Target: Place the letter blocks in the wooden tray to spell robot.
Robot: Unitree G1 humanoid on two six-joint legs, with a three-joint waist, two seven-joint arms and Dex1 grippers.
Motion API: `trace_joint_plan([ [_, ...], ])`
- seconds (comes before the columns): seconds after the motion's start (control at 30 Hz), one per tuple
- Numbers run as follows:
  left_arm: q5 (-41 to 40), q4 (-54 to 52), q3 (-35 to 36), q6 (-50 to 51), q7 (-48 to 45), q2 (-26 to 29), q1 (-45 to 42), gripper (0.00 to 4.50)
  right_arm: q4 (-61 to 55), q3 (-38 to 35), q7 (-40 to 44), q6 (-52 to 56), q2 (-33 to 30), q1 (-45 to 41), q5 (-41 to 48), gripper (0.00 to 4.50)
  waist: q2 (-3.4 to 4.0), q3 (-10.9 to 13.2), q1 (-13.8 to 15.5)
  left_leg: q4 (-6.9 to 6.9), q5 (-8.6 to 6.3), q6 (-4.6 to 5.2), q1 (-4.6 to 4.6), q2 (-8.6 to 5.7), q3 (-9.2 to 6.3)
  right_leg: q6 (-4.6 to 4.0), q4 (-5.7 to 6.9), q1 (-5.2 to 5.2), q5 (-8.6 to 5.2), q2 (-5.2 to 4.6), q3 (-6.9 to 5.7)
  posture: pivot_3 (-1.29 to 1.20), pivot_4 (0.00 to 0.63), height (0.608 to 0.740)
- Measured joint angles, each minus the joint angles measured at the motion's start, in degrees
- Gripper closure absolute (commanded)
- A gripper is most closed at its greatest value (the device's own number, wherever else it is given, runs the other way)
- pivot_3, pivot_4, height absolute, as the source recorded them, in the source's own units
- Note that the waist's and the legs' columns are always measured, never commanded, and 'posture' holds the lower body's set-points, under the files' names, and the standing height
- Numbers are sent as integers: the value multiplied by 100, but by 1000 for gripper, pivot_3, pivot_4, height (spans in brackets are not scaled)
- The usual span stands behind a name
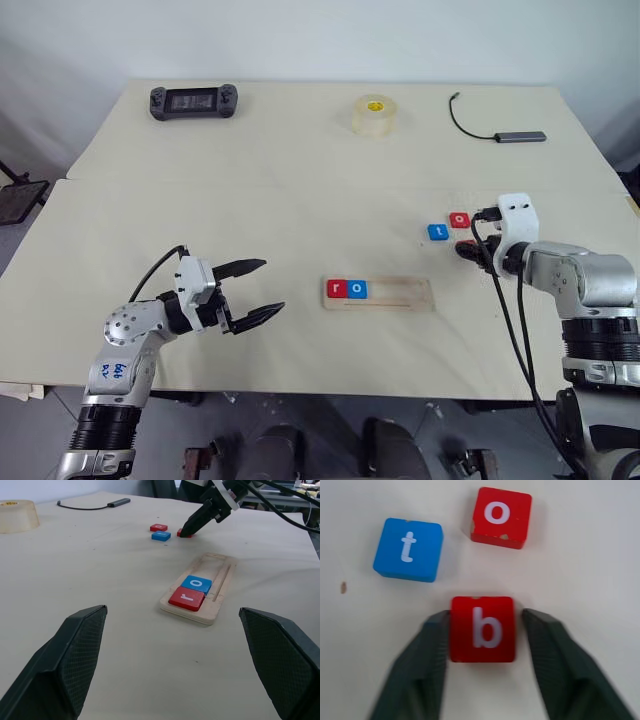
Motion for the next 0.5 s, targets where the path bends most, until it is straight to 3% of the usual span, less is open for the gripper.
trace_joint_plan([
  [0.2, 0, 41, -187, 1, -100, -62, -284, 0, -742, -308, -192, 515, 6, 375, 43, 3039, 0, 0, 60, -1, 0, 0, -3, -2, -2, 0, -2, -1, 0, -1, 0, 0, 150, 740],
  [0.3, 3, 161, -309, -1, -229, -121, -424, 0, -1715, -659, -293, 1174, 53, 790, 199, 3039, 0, 0, 61, -1, 0, 0, -12, -1, -5, 0, -2, -9, 0, 0, -2, 0, 150, 740],
  [0.5, 75, 579, -578, -198, -621, -211, -774, 0, -3730, -1389, -641, 2550, 748, 1613, 257, 3039, 1, 0, 44, -2, 0, 0, -11, 0, 0, 0, 2, -12, 0, 3, 4, 0, 150, 740],
])
